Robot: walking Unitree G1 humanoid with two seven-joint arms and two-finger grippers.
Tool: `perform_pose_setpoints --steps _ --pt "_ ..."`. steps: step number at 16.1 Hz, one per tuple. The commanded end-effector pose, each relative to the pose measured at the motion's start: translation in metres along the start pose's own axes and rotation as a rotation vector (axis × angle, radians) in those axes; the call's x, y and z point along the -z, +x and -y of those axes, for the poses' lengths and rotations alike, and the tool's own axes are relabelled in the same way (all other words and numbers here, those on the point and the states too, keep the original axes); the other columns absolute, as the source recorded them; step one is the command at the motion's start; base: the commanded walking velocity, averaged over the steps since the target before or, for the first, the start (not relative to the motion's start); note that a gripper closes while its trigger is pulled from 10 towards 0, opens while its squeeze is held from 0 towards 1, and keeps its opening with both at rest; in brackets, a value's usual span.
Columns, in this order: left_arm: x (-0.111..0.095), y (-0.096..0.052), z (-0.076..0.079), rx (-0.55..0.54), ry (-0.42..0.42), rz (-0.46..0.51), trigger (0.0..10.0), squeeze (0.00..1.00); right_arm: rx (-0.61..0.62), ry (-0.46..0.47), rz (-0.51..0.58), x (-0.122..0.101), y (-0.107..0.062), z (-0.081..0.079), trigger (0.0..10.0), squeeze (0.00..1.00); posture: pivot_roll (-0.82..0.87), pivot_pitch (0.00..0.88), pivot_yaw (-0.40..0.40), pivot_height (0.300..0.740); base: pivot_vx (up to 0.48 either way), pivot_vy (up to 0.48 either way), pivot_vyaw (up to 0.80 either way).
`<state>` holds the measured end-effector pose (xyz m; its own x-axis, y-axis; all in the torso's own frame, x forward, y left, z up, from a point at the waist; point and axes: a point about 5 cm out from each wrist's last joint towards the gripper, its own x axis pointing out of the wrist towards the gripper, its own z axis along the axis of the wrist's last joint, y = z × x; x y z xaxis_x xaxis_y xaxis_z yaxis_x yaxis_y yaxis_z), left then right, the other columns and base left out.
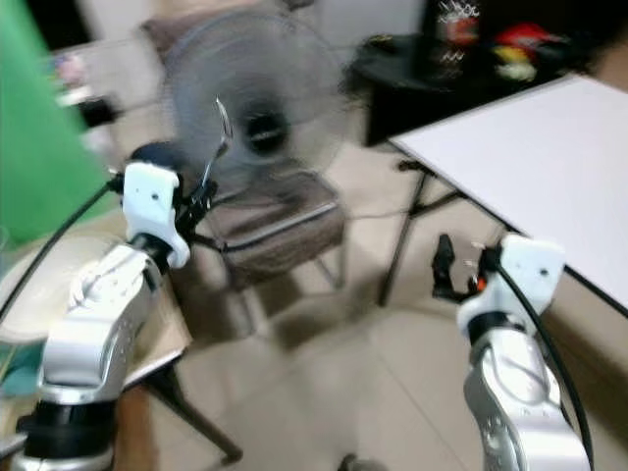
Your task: Setting the table
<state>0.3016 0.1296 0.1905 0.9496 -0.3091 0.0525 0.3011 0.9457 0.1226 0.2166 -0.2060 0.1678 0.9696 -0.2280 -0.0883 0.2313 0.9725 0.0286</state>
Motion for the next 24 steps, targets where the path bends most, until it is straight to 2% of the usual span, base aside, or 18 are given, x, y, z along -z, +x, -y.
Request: perform_pose_setpoints --steps 1,4,24 --pt "0.0008 0.0003 0.0013 0.005 -0.011 0.001 10.0 0.0 -0.012 -0.013 0.006 -0.0024 0.003 -0.0038 10.0 0.0 -0.05 0.0 0.063 0.74 0.364 0.0 0.0" --pt "0.0031 -0.001 0.0002 0.006 -0.019 -0.01 10.0 0.0 -0.023 -0.024 0.006 -0.0022 0.0042 -0.005 10.0 0.0 -0.04 0.0 0.057 0.74 0.363 0.0 -0.69" --pt "0.0014 0.001 -0.0043 0.014 -0.027 -0.006 10.0 0.0 -0.026 -0.037 0.025 -0.0064 0.0064 -0.0041 10.0 0.0 -0.05 0.0 0.046 0.74 0.36 0.0 -0.04"
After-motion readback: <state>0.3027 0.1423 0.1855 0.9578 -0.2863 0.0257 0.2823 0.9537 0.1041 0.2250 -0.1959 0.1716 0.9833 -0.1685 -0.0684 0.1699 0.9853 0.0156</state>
